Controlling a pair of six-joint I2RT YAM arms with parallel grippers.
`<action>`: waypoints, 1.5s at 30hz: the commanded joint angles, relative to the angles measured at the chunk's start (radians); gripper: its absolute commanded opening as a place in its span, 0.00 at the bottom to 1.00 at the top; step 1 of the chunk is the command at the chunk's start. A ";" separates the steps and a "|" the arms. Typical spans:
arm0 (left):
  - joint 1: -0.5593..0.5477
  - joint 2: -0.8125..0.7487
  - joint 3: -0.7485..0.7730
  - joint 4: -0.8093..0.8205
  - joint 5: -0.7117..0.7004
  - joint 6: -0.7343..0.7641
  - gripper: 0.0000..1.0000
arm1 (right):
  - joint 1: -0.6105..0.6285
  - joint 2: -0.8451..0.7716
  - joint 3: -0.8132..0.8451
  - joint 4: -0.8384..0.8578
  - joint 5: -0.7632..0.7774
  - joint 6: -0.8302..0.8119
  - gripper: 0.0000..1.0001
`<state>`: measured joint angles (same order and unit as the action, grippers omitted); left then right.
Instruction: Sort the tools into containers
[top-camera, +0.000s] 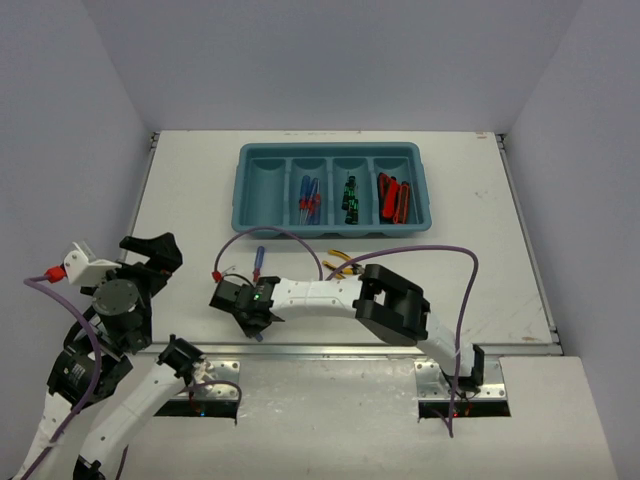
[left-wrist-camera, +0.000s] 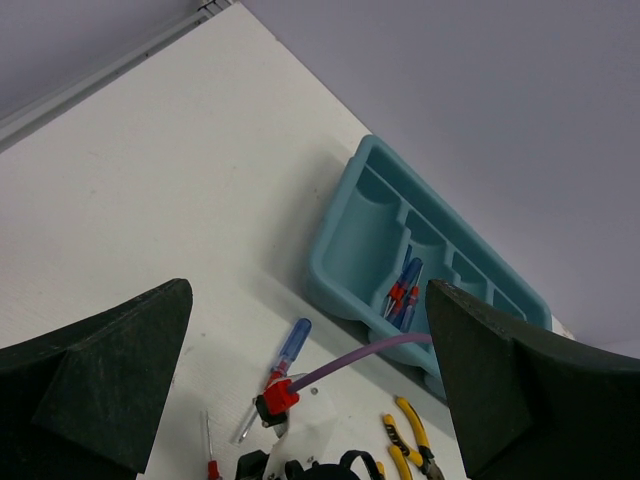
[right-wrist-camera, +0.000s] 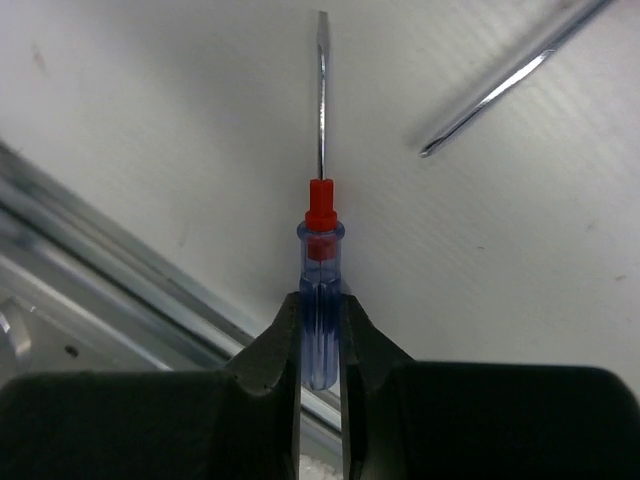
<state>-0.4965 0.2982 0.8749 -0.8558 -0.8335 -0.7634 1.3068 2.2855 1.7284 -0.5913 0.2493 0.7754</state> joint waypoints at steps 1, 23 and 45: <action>-0.005 -0.014 -0.005 0.041 -0.021 0.015 1.00 | 0.017 -0.113 -0.076 0.127 -0.216 -0.081 0.00; -0.005 0.247 -0.041 0.175 0.230 0.208 1.00 | -0.543 -0.423 -0.080 0.017 0.137 -0.102 0.00; -0.005 0.534 -0.046 0.249 0.503 0.319 1.00 | -0.632 -0.270 0.347 -0.117 0.136 -0.221 0.57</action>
<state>-0.4965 0.7578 0.7964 -0.6103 -0.3615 -0.4378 0.6679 2.2250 2.0544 -0.7028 0.3787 0.6433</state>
